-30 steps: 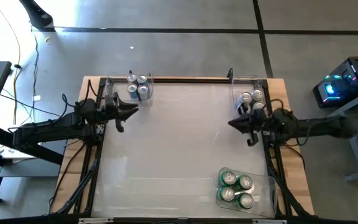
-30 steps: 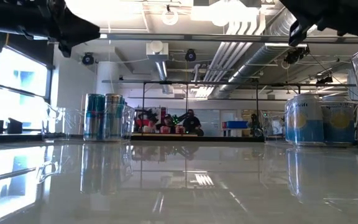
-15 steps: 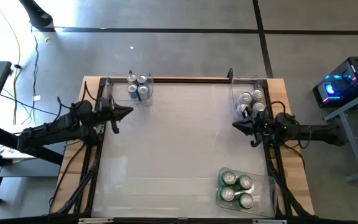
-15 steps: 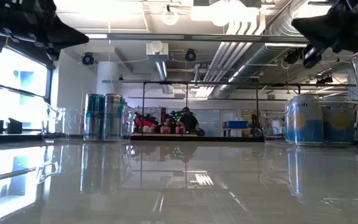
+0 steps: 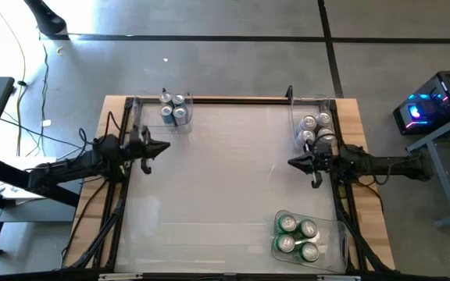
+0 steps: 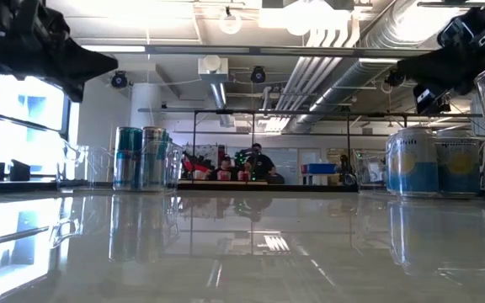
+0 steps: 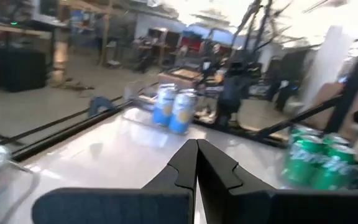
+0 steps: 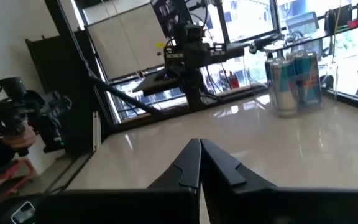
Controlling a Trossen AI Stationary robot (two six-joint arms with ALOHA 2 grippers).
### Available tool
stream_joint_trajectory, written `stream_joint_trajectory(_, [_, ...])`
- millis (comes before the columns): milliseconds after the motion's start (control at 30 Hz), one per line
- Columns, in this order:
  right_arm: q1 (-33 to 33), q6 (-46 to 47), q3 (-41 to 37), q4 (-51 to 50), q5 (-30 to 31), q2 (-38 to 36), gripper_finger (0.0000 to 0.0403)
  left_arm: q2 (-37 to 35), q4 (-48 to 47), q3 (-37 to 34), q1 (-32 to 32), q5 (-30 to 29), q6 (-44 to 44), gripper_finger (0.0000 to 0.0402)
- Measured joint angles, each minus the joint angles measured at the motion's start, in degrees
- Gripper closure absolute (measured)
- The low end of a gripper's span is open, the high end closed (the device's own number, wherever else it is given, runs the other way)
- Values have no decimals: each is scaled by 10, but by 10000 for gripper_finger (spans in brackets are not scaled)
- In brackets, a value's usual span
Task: Sort soda cans
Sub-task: Return to Home Position
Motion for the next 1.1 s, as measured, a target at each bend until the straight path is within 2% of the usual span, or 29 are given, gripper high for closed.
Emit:
stream_joint_trajectory(200, [-1,25,0,-13,0,0,403,-41,22,-39,-12,14,-12,401])
stream_joint_trajectory(300, [-1,10,0,-23,0,0,403,-39,25,-49,-29,16,-17,401])
stream_joint_trajectory(467, [-1,12,0,-51,0,2,403,-39,22,-51,-62,-13,42,401])
stream_joint_trajectory(667, [-1,23,0,-78,0,2,403,-38,0,-50,-66,-42,110,401])
stream_joint_trajectory(1100, [6,25,0,-80,1,1,403,-37,0,-50,-65,-42,118,401])
